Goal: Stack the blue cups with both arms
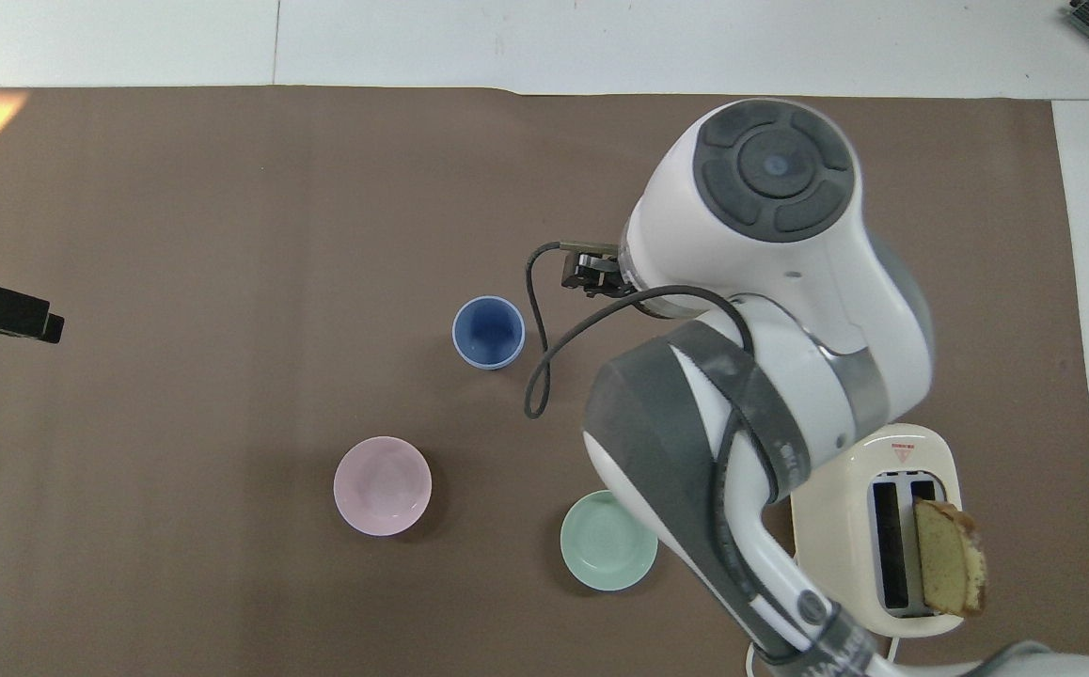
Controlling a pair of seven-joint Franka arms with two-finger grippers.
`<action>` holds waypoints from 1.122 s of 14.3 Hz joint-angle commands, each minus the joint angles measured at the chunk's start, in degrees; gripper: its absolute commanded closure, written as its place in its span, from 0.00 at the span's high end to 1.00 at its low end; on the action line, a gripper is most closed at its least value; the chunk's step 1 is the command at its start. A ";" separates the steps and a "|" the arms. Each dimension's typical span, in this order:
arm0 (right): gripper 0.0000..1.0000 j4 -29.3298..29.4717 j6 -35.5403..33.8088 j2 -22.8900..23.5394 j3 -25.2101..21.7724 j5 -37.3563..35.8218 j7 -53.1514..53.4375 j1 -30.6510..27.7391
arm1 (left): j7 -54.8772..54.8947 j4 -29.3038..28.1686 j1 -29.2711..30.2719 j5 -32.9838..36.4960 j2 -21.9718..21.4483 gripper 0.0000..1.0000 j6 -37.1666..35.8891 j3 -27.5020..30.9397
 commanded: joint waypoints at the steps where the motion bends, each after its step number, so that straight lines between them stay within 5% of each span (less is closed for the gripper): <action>1: 1.00 2.80 -6.34 -1.97 0.77 0.04 -7.85 -4.67 | 0.07 -0.79 0.15 1.06 -0.95 1.00 0.11 -0.42; 7: 1.00 3.25 -13.91 -6.89 0.50 1.87 -20.77 -13.09 | 0.07 -0.88 0.15 1.06 -1.04 1.00 -0.59 -0.42; 16: 1.00 -7.37 -7.07 -12.17 0.24 4.96 -34.59 -22.43 | -0.02 -1.14 0.41 1.06 -1.39 1.00 -0.77 -0.42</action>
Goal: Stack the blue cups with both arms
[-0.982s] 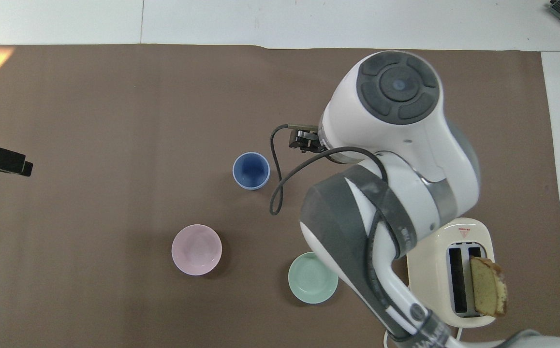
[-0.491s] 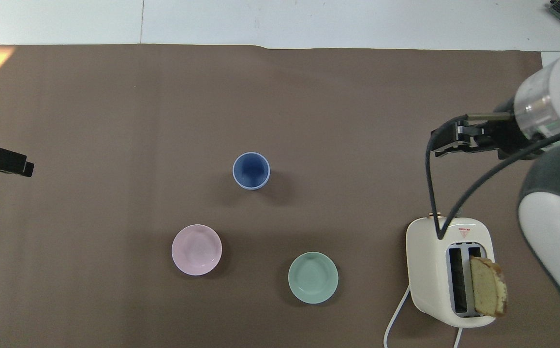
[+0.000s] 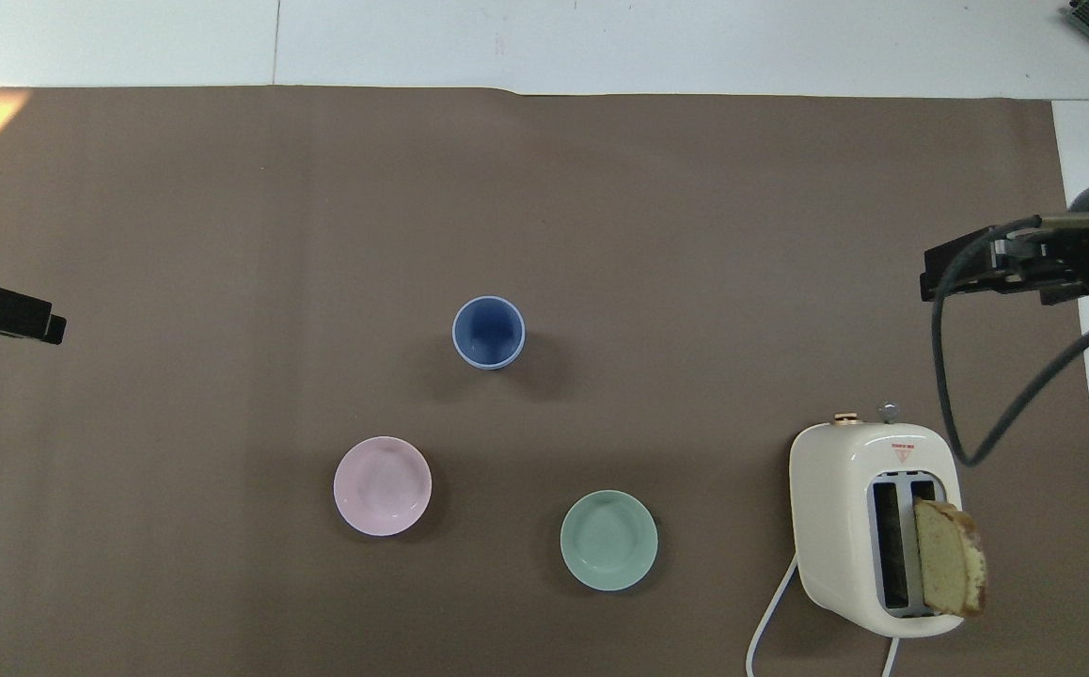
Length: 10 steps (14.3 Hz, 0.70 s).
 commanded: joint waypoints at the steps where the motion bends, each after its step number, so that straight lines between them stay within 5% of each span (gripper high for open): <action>1: 1.00 -6.02 3.66 -3.18 0.52 0.27 -2.85 -0.78 | -0.02 -1.13 0.41 1.06 -1.31 1.00 -0.62 -0.38; 10: 1.00 -6.82 4.19 -3.36 0.44 -0.17 -2.94 -0.43 | 0.07 -1.13 0.41 1.06 -1.31 1.00 -0.62 -0.38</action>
